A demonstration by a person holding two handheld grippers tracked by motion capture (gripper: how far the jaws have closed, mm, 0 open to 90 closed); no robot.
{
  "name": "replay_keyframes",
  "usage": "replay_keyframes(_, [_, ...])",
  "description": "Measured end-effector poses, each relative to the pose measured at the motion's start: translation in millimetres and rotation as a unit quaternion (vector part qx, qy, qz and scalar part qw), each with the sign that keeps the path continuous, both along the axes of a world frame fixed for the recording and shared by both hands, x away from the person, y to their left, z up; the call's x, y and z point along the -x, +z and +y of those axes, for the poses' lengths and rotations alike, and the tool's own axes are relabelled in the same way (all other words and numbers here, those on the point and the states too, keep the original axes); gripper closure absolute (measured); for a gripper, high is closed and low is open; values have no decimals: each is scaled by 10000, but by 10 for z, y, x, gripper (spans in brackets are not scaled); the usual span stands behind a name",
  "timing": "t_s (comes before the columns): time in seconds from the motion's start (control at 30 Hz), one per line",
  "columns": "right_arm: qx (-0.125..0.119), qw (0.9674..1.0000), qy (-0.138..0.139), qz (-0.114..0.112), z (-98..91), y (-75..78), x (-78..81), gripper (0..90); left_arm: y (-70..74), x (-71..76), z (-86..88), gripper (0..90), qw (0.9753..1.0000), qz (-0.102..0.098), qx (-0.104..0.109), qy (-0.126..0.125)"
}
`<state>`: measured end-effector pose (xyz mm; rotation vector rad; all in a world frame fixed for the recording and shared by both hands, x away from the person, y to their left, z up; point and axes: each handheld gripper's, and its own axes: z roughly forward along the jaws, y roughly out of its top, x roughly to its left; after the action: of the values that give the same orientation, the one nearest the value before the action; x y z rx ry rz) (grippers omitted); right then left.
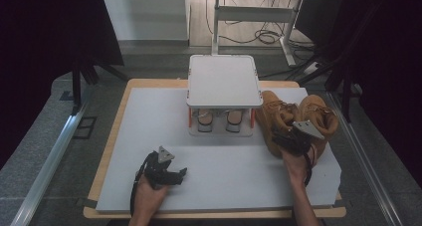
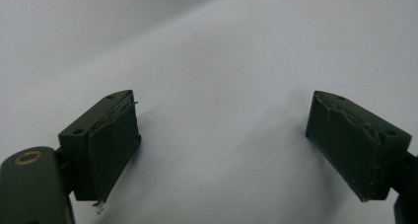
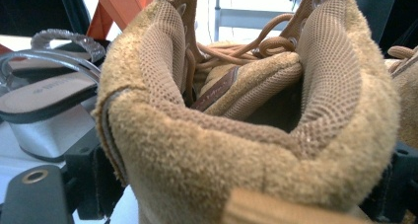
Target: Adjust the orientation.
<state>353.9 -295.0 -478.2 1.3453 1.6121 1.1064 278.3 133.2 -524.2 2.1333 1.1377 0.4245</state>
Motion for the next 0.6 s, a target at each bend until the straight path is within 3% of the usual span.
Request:
replay_keyframes(0.07, [-16, 10000, -21, -33, 5, -5, 3, 129, 0, 0, 0, 125, 10000, 0, -1, -1])
replay_keyframes(0.37, [55, 9998, -102, -144, 22, -14, 63, 347, 0, 1, 0, 125, 10000, -2, -1, 1])
replay_keyframes(0.6, [130, 9992, -186, -341, 70, -49, 98, 431, -1, 0, 0, 125, 10000, -1, 1, 0])
